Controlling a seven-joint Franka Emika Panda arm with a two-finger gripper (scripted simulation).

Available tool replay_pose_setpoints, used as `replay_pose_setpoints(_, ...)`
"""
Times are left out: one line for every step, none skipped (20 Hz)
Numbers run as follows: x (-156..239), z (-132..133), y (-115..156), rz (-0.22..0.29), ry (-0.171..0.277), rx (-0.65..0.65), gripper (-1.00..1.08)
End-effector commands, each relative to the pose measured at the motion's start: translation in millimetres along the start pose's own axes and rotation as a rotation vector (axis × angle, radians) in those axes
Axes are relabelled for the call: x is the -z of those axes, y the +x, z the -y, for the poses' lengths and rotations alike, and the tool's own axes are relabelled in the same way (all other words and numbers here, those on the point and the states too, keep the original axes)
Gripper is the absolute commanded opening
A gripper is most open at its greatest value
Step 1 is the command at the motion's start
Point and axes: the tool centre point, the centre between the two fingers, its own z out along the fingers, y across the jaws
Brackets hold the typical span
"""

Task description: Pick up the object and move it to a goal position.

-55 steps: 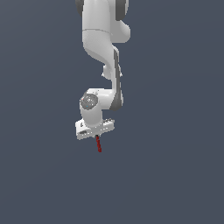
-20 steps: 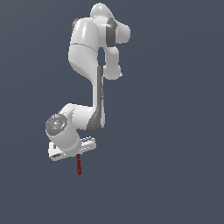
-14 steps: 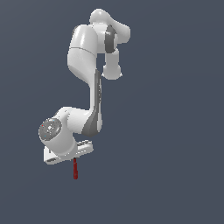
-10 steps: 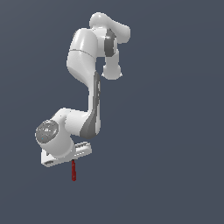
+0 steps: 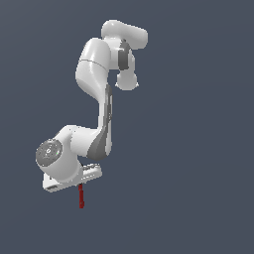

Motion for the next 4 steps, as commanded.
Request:
replay_pose_setpoints(0.5,-1.1,1.0,-0.001,0.0,0.0,-1.0)
replay_pose_setpoints(0.5,-1.3,1.2,-0.001,0.0,0.0,-1.0)
replay_pose_setpoints(0.5,-1.5,1.3,-0.001,0.0,0.0,-1.0)
replay_pose_setpoints(0.5,-1.5,1.3,-0.001,0.0,0.0,-1.0)
